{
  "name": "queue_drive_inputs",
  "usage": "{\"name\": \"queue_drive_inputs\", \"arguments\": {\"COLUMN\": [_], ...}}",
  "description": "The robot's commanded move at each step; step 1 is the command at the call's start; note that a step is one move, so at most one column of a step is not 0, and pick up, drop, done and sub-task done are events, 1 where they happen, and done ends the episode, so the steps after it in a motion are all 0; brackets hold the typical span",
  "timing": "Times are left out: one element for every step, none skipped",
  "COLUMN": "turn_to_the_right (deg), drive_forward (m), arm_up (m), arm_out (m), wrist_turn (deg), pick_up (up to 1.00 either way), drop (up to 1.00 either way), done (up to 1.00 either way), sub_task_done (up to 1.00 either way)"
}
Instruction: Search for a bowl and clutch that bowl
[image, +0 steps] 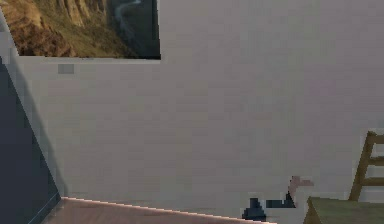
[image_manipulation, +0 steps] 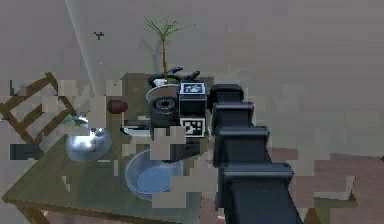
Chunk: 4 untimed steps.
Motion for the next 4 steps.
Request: {"name": "queue_drive_inputs", "arguments": {"turn_to_the_right": [0.0, 0.0, 0.0, 0.0], "drive_forward": [0.00, 0.00, 0.00, 0.00], "arm_up": [-0.30, 0.00, 0.10, 0.00], "arm_out": [0.00, 0.00, 0.00, 0.00], "wrist_turn": [0.0, 0.0, 0.0, 0.0], "pick_up": [0.00, 1.00, 0.00, 0.00], "drop": [0.00, 0.00, 0.00, 0.00], "done": [0.00, 0.00, 0.00, 1.00], "sub_task_done": [0.00, 0.00, 0.00, 0.00]}}
